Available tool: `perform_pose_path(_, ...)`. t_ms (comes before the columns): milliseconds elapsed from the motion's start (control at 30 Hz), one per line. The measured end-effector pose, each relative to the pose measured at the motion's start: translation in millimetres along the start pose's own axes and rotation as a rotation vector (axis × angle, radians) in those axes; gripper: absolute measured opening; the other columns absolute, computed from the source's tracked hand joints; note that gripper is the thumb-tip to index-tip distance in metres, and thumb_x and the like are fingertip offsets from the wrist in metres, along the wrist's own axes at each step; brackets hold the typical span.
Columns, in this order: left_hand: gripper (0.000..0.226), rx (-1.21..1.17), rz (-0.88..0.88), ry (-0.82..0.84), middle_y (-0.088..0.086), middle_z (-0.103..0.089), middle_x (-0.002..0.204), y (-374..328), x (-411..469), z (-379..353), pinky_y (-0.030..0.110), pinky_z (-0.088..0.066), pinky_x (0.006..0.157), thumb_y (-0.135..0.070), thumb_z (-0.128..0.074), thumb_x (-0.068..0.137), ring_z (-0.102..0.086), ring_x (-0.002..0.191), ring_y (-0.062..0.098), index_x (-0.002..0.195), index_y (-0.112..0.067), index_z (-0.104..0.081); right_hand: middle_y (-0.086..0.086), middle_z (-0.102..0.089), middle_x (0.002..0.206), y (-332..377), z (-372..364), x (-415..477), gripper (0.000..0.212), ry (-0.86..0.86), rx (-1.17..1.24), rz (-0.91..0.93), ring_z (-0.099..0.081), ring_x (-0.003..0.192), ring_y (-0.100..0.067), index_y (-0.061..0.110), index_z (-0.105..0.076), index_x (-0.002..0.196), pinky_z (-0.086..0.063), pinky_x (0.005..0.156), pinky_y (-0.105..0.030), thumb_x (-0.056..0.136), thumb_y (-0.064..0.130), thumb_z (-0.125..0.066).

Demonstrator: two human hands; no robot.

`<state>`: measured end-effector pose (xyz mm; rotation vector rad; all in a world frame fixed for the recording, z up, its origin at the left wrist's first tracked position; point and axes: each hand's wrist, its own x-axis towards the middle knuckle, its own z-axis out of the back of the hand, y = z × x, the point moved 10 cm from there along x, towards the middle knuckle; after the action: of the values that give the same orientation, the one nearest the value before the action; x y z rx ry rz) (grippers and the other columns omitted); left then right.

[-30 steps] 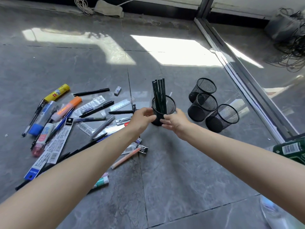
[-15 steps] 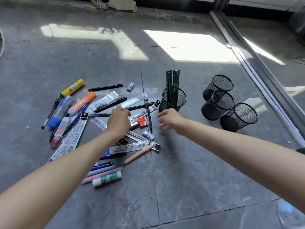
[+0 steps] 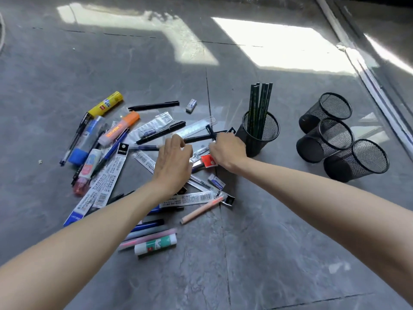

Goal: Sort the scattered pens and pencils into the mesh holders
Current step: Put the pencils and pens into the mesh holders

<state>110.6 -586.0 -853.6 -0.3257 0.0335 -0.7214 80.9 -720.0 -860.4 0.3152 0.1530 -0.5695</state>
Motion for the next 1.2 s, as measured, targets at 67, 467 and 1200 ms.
perform_pose_path(67, 0.021, 0.001, -0.082, -0.004, 0.011, -0.046, 0.102, -3, -6, 2, 0.038, -0.04, 0.081, -0.014, -0.071, 0.075, -0.043, 0.093, 0.028, 0.09, -0.008, -0.059, -0.018, -0.063, 0.099, 18, 8, 7, 0.022, -0.058, -0.048, 0.128, -0.058, 0.09, -0.038, 0.004, -0.057, 0.099, -0.036, 0.066, -0.034, 0.091, 0.013, -0.038)
perform_pose_path(467, 0.018, 0.108, -0.224, 0.156, 0.004, -0.042, 0.099, 0, -17, -7, 0.029, -0.029, 0.077, -0.027, -0.063, 0.081, -0.038, 0.093, 0.022, 0.082, -0.009, -0.06, -0.007, -0.057, 0.091, 54, -23, 33, 0.021, 0.196, -0.252, 0.344, -0.058, 0.09, -0.029, 0.013, -0.051, 0.092, -0.037, 0.066, -0.028, 0.078, 0.025, -0.062)
perform_pose_path(1200, 0.015, -1.487, 0.749, 0.16, 0.008, -0.058, 0.077, -20, -59, 22, 0.014, -0.049, 0.045, 0.009, -0.055, 0.087, -0.06, 0.057, 0.013, 0.088, -0.006, -0.053, 0.002, -0.036, 0.054, 30, -30, -89, 0.028, 0.542, 1.429, -0.371, -0.022, 0.037, -0.004, 0.015, -0.054, 0.072, -0.017, 0.031, -0.015, 0.087, 0.037, -0.064)
